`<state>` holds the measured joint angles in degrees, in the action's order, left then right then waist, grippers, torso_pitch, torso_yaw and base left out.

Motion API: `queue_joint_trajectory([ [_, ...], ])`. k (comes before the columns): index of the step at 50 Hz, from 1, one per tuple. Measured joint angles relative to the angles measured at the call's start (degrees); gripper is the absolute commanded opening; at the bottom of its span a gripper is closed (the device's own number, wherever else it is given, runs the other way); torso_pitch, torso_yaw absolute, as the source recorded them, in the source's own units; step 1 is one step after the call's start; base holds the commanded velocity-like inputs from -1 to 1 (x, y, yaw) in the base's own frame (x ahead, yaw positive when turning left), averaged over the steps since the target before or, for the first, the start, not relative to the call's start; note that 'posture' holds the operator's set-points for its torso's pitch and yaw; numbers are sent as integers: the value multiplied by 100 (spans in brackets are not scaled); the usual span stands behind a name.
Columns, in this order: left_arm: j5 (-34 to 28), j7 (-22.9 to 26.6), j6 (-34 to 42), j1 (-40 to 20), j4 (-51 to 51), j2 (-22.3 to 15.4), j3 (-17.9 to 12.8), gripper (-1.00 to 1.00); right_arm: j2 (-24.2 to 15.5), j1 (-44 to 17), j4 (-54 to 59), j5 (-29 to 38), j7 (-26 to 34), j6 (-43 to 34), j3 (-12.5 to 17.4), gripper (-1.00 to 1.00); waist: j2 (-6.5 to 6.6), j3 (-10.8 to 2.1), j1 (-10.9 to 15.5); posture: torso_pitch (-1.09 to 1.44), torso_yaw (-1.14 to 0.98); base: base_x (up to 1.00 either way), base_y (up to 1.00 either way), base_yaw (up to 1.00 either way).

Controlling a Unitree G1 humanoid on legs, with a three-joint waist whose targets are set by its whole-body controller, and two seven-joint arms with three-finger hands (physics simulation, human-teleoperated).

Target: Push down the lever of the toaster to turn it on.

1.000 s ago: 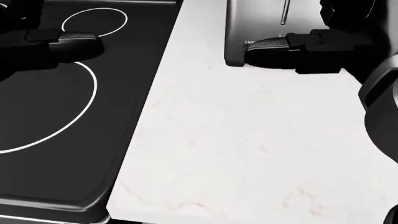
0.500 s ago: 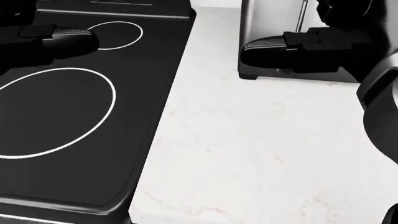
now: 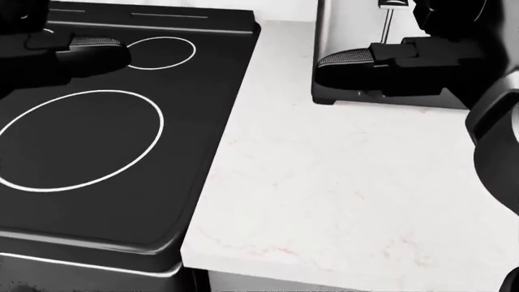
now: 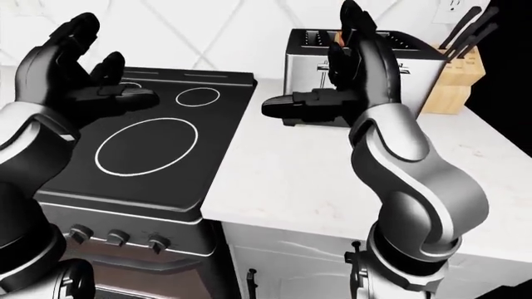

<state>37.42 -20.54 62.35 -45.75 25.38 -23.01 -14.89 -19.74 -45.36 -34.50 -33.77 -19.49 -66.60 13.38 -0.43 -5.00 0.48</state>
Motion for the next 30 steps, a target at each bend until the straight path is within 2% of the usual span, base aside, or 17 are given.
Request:
queue_joint_trajectory([
  [8,-14,13,18,1,-21,3,5,100,20,12,21,30,18,-3,-2,100,-1,-159,20,-28,0,0,0,0],
  [18,-24,22,-32,-21,8,-3,1,100,21,0,39,61,44,31,9,100,-2,-502,57,-32,0,0,0,0],
  [30,-51,61,-47,2,-1,27,11,100,26,6,18,59,38,26,6,100,-21,-981,106,-41,0,0,0,0],
])
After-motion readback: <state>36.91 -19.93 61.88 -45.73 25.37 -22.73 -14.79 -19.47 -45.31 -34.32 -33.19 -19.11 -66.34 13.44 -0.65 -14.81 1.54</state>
